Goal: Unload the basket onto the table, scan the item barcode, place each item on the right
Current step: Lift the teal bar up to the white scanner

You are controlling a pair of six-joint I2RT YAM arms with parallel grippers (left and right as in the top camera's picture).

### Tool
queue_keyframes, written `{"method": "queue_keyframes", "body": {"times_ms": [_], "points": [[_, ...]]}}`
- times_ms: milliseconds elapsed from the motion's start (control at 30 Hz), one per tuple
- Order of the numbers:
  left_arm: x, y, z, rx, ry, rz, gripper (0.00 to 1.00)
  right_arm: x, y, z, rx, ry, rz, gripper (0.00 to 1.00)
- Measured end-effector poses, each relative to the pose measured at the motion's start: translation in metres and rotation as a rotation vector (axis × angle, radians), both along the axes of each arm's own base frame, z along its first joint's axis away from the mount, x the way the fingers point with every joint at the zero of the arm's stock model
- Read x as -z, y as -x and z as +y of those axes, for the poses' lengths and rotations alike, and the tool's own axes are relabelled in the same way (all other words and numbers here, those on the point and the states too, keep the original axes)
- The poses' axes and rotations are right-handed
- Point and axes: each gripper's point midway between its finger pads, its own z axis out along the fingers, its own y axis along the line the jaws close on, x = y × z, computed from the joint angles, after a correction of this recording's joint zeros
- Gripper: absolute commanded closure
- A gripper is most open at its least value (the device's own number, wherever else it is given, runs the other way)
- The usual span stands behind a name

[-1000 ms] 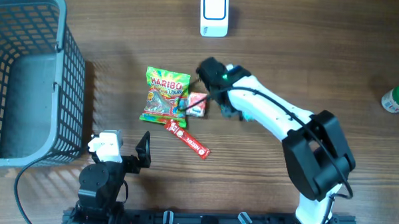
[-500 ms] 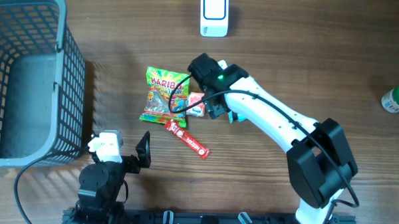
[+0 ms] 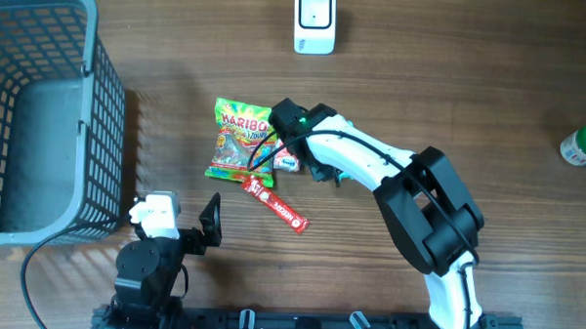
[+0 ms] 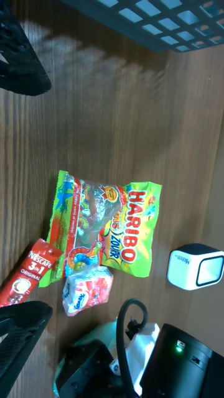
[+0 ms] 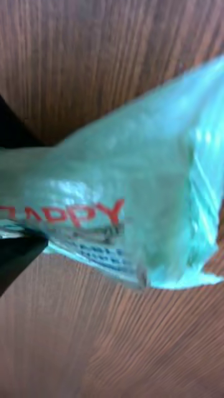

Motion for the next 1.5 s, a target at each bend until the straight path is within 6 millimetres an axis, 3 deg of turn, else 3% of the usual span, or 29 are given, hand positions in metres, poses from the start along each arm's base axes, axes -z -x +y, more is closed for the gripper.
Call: {"method": "queue_keyframes", "body": {"times_ms": [133, 267, 333, 367, 433, 500, 633, 767, 900, 1000, 1167, 1233, 1300, 1333, 1400, 1500], "points": [[0.000, 0.000, 0.000, 0.000, 0.000, 0.000, 0.00, -0.012, 0.001, -0.004, 0.043, 0.021, -0.004, 0.96], [0.000, 0.000, 0.000, 0.000, 0.000, 0.000, 0.00, -0.041, -0.002, 0.024, 0.068, -0.116, 0.062, 0.96], [0.000, 0.000, 0.000, 0.000, 0.000, 0.000, 0.00, -0.062, -0.007, 0.052, 0.054, -0.296, 0.121, 0.95], [0.000, 0.000, 0.000, 0.000, 0.000, 0.000, 0.00, -0.071, 0.003, 0.065, 0.034, -0.438, 0.229, 0.94], [0.000, 0.000, 0.000, 0.000, 0.000, 0.000, 0.00, -0.080, 0.024, 0.073, 0.015, -0.577, 0.388, 0.79], [0.000, 0.000, 0.000, 0.000, 0.000, 0.001, 0.00, -0.095, 0.045, 0.077, 0.015, -0.760, 0.568, 0.80], [0.000, 0.000, 0.000, 0.000, 0.000, 0.000, 0.00, -0.128, 0.036, 0.095, -0.023, -1.125, 0.655, 0.95], [0.000, 0.000, 0.000, 0.000, 0.000, 0.001, 0.00, -0.178, 0.047, 0.131, -0.123, -1.476, 0.753, 0.96], [0.000, 0.000, 0.000, 0.000, 0.000, 0.001, 0.00, -0.222, 0.050, 0.147, -0.129, -1.736, 0.827, 0.96], [0.000, 0.000, 0.000, 0.000, 0.000, 0.001, 0.00, -0.240, 0.049, 0.150, -0.081, -1.831, 0.878, 0.96], [0.000, 0.000, 0.000, 0.000, 0.000, 0.001, 0.00, -0.242, 0.045, 0.152, -0.108, -1.851, 0.865, 0.96], [0.000, 0.000, 0.000, 0.000, 0.000, 0.000, 0.00, -0.226, 0.039, 0.153, -0.158, -1.772, 0.799, 0.96], [0.000, 0.000, 0.000, -0.001, 0.000, 0.001, 0.00, -0.185, 0.025, 0.148, -0.117, -1.550, 0.689, 0.96], [0.000, 0.000, 0.000, -0.001, 0.000, 0.000, 0.00, -0.164, 0.013, 0.142, -0.074, -1.432, 0.618, 0.95], [0.000, 0.000, 0.000, 0.000, 0.000, 0.000, 0.00, -0.141, -0.019, 0.135, -0.049, -1.303, 0.447, 0.95], [0.000, 0.000, 0.000, 0.000, 0.000, 0.000, 0.00, -0.144, -0.086, 0.138, -0.127, -1.266, 0.126, 0.95]]}}
